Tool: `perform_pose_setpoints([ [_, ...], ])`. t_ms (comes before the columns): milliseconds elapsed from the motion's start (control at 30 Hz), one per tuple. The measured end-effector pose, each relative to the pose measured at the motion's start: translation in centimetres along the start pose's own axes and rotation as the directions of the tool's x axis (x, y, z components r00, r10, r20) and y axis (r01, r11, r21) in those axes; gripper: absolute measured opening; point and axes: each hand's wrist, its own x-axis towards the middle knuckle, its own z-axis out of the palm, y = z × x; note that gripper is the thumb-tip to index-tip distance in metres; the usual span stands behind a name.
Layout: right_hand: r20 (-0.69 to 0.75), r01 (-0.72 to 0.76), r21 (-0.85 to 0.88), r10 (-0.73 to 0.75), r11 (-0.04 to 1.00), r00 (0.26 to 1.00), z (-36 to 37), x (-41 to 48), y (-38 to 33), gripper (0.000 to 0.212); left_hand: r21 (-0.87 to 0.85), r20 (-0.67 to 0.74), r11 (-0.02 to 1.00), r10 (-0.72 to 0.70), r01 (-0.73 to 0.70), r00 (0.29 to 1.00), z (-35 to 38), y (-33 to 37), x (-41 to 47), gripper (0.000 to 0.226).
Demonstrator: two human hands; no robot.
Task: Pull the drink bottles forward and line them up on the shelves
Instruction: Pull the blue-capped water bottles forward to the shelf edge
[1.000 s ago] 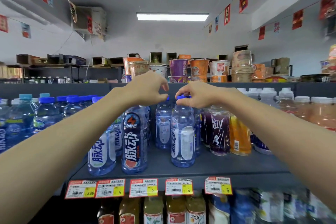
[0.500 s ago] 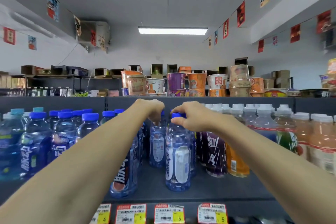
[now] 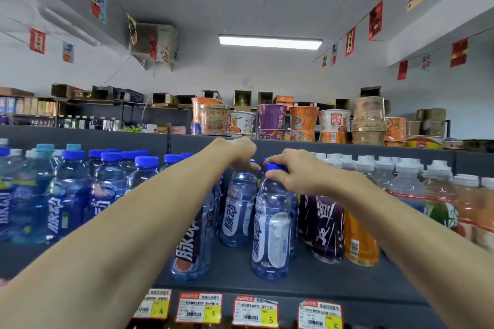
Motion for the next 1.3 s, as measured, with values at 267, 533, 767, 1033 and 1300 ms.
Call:
perform_pose_setpoints([
  [267,0.002,0.008,0.008,-0.008,1.000,1.000,0.0,-0.1,0.0,0.030,-0.035,-0.012,0.999,0.025,-0.025,1.000,0.3,-0.9,0.5,0.065],
  [533,-0.019,0.031,0.019,-0.031,0.999,0.999,0.3,-0.1,0.5,0.029,-0.021,0.183,0.997,0.076,-0.074,0.980,-1.3,-1.7,-0.2,0.107],
  [767,-0.019,0.033,0.058,-0.032,0.998,0.999,0.5,-0.1,0.5,0.032,0.012,0.072,0.997,0.070,-0.071,0.995,-0.2,-1.7,-0.7,0.104],
  [1033,-0.006,0.020,0.075,-0.019,0.997,1.000,0.3,-0.7,0.3,0.040,0.041,0.066,0.996,0.076,-0.079,0.995,0.1,-1.6,-1.2,0.095],
  [1300,0.024,-0.020,0.063,0.019,0.998,1.000,0.3,-1.2,-0.3,0.064,-0.073,-0.035,0.990,0.117,-0.120,0.992,-2.1,-2.9,-3.5,0.087],
])
